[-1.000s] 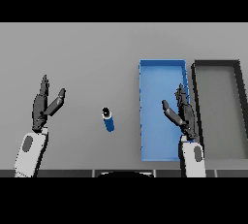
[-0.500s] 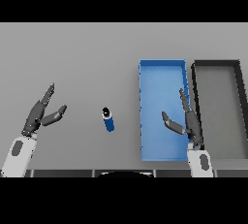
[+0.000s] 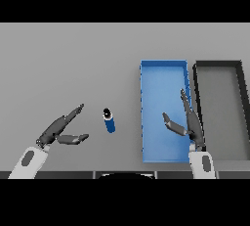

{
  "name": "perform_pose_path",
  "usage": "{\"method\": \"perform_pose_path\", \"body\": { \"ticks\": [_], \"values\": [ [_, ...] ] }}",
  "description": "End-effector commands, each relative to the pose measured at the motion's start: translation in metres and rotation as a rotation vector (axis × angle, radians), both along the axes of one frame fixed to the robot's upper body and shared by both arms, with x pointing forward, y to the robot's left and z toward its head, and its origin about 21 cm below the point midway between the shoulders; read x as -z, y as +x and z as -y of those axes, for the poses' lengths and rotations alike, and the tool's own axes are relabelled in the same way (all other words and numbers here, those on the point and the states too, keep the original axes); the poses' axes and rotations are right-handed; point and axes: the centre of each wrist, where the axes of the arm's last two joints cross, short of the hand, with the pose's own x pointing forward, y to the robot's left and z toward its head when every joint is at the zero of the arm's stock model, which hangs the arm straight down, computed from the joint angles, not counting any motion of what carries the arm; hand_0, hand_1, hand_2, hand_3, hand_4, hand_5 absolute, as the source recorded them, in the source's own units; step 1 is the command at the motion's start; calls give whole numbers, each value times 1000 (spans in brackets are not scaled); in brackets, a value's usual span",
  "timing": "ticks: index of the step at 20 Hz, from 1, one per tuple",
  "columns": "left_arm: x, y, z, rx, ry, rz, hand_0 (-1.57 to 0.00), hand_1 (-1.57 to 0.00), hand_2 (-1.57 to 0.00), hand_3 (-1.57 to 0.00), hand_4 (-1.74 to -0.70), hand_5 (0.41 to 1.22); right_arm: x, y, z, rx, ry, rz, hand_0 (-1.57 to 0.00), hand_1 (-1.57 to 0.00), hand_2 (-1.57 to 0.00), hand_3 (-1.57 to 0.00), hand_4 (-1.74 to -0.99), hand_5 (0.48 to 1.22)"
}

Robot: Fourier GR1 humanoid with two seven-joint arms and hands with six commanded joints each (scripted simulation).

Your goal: Pick up the blue pipe and place it into the blue bin.

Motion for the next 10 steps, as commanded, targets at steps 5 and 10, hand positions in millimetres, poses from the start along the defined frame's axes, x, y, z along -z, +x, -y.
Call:
{"method": "perform_pose_path", "body": {
  "ticks": [5,10],
  "values": [
    [11,-2,31,69,14,-32,1,1,1,1,-1144,452,5,-2,0,4,9,-16,1,1,1,1,-1205,618],
    [29,6,67,86,-28,-21,1,1,1,1,-1155,460,5,-2,2,12,13,-33,1,1,1,1,-1211,622]
  ]
}}
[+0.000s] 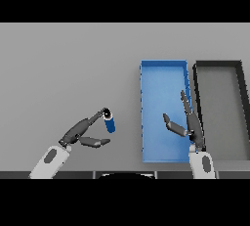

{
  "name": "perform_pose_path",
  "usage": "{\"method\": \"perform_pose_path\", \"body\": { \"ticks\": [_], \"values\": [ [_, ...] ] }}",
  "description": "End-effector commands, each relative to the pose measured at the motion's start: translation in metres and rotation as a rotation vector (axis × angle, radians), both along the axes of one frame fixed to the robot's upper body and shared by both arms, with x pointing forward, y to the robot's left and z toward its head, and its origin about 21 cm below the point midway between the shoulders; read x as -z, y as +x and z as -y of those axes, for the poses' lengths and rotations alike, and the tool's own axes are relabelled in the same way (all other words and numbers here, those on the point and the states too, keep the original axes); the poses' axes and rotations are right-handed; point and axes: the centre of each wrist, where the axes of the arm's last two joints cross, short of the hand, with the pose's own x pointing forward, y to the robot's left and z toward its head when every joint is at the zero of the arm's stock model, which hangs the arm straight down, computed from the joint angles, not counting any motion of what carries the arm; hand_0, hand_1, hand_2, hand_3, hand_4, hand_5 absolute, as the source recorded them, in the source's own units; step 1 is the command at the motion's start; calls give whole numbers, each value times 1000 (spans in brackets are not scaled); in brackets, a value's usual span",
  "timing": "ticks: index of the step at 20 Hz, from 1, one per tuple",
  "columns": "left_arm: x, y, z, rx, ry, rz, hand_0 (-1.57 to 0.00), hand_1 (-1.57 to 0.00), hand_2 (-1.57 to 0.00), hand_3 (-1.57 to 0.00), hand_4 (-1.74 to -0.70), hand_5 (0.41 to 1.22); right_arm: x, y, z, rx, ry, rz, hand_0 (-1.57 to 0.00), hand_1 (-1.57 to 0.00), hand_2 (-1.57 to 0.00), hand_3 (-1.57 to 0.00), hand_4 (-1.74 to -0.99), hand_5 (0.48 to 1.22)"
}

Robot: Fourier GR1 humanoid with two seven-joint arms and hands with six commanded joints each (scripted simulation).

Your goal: Pick up the blue pipe and place it into the blue bin.

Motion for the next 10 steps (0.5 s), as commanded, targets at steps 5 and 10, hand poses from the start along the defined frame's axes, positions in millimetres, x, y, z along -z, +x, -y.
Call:
{"method": "perform_pose_path", "body": {
  "ticks": [5,10],
  "values": [
    [11,17,22,9,-27,9,1,1,1,1,-1120,456,-1,-1,0,1,-2,21,1,1,1,1,-1211,634],
    [18,24,40,13,1,9,1,1,1,1,-1062,420,3,-5,6,7,-11,19,1,1,1,1,-1214,645]
  ]
}}
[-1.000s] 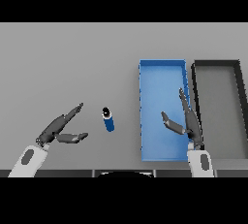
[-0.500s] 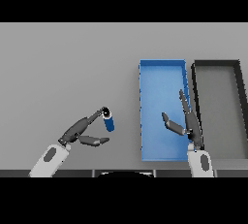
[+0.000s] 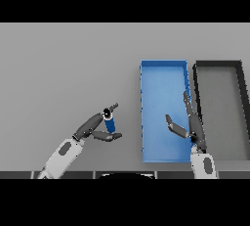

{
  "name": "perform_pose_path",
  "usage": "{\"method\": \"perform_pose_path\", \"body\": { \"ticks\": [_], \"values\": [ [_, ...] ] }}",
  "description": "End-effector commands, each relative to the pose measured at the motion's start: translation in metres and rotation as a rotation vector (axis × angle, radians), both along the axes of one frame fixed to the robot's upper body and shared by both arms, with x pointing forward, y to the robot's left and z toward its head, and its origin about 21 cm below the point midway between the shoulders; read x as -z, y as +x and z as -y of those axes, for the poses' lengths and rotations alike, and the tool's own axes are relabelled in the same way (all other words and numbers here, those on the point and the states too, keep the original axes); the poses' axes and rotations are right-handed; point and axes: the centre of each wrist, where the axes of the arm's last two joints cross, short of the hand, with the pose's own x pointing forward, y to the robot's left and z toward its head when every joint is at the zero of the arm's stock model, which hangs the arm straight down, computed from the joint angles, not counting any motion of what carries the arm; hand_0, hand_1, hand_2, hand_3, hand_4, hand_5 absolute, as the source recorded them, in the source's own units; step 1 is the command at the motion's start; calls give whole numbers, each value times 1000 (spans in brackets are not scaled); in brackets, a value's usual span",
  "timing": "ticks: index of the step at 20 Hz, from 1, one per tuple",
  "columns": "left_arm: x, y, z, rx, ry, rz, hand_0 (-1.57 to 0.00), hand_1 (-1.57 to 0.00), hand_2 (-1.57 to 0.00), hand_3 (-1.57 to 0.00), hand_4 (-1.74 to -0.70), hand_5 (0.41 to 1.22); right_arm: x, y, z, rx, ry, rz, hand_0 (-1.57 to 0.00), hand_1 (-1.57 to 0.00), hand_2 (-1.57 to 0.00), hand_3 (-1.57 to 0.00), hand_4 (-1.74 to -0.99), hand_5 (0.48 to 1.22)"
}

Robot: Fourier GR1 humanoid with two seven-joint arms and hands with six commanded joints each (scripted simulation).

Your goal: Pick up the blue pipe and place it into the blue bin.

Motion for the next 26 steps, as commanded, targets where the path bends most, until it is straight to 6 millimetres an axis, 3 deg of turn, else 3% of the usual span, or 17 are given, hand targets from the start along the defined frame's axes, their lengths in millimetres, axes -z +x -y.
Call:
{"method": "perform_pose_path", "body": {
  "ticks": [1,4,6,7,9,12,13,16,20,26],
  "values": [
    [2,0,0,7,-28,1,1,1,1,1,-1078,428,0,-2,-1,-1,-5,0,1,1,1,1,-1207,646],
    [4,3,16,8,-80,0,1,0,-54,-40,-1140,502,-3,1,1,2,-8,-3,1,1,1,1,-1210,653],
    [9,-1,20,-4,-147,-29,-10,-156,-308,-276,-1243,613,-1,0,3,-1,-1,5,1,1,1,1,-1217,655],
    [9,-2,23,-10,-184,-39,-125,-319,-485,-535,-1281,735,-3,0,1,-1,3,13,1,1,1,1,-1220,656],
    [11,-2,24,-24,-195,-49,-602,-752,-865,-908,-1439,910,-1,0,-2,-5,2,2,1,1,1,1,-1219,657],
    [10,-7,29,-2,-207,-38,-1075,-1151,-1210,-1194,-1580,1062,0,3,-2,-3,15,-13,1,1,1,1,-1233,660],
    [9,-7,31,-4,-202,-20,-1174,-1235,-1282,-1270,-1553,1094,0,3,1,-2,10,-15,1,1,1,1,-1228,656],
    [7,-8,38,1,-213,25,-1368,-1399,-1423,-1417,-1501,1156,0,6,-2,-8,25,-22,1,1,1,1,-1221,638],
    [-10,-7,45,12,-274,102,-1488,-1501,-1510,-1508,-1474,1194,-1,6,-3,-3,39,-23,1,1,1,1,-1225,630],
    [-57,3,59,72,-344,176,-1549,-1553,-1555,-1554,-1466,1214,1,2,-3,-7,-11,-4,1,1,1,1,-1194,642]
  ]
}}
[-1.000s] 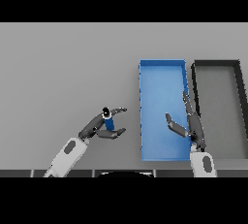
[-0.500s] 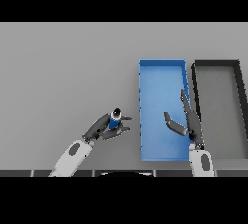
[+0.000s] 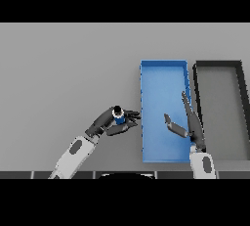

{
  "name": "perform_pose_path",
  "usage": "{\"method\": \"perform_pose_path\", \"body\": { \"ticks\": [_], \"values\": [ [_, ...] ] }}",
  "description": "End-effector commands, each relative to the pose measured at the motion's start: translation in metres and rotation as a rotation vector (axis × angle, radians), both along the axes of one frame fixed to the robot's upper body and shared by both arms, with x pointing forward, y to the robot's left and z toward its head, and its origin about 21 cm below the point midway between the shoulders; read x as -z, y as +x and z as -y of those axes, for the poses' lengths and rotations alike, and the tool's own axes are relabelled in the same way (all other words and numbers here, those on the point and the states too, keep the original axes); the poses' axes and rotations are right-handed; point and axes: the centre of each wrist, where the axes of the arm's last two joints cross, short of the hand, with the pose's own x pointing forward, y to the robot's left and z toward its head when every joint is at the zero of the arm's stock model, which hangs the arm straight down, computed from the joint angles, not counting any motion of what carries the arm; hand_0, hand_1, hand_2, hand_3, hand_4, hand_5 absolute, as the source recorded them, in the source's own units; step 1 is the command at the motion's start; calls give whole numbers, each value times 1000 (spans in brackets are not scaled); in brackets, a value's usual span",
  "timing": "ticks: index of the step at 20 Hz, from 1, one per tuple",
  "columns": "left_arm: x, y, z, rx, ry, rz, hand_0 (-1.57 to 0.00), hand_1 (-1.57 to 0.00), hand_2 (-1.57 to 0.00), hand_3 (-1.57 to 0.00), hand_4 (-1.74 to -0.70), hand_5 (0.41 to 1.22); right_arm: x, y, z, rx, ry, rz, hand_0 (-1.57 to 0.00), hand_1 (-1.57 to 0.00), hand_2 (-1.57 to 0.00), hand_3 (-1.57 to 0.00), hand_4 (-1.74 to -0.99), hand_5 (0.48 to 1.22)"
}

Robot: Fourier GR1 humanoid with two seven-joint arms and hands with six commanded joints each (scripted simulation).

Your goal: Pick up the blue pipe and place it into the blue bin.

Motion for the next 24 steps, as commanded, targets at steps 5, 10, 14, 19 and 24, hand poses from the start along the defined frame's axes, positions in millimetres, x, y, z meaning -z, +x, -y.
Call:
{"method": "perform_pose_path", "body": {
  "ticks": [5,10,14,19,24],
  "values": [
    [-16,-3,8,52,20,16,-1564,-1565,-1566,-1566,-1466,1219,-2,2,2,7,-12,4,1,1,1,1,-1158,643],
    [-19,-1,9,53,26,16,-1569,-1569,-1569,-1569,-1466,1220,8,-39,-18,152,10,41,1,1,1,1,-1139,643],
    [-15,-2,9,49,34,8,-1570,-1570,-1570,-1570,-1466,1220,15,-111,-62,467,27,39,1,1,1,1,-1191,642],
    [-15,0,12,71,32,15,-1571,-1571,-1571,-1571,-1467,1221,-16,-125,-68,353,208,139,1,-22,-89,-1,-1202,624],
    [-16,-4,12,78,30,8,-1571,-1571,-1571,-1571,-1467,1221,-53,-109,-70,42,244,-6,1,-14,-111,0,-1237,577]
  ]
}}
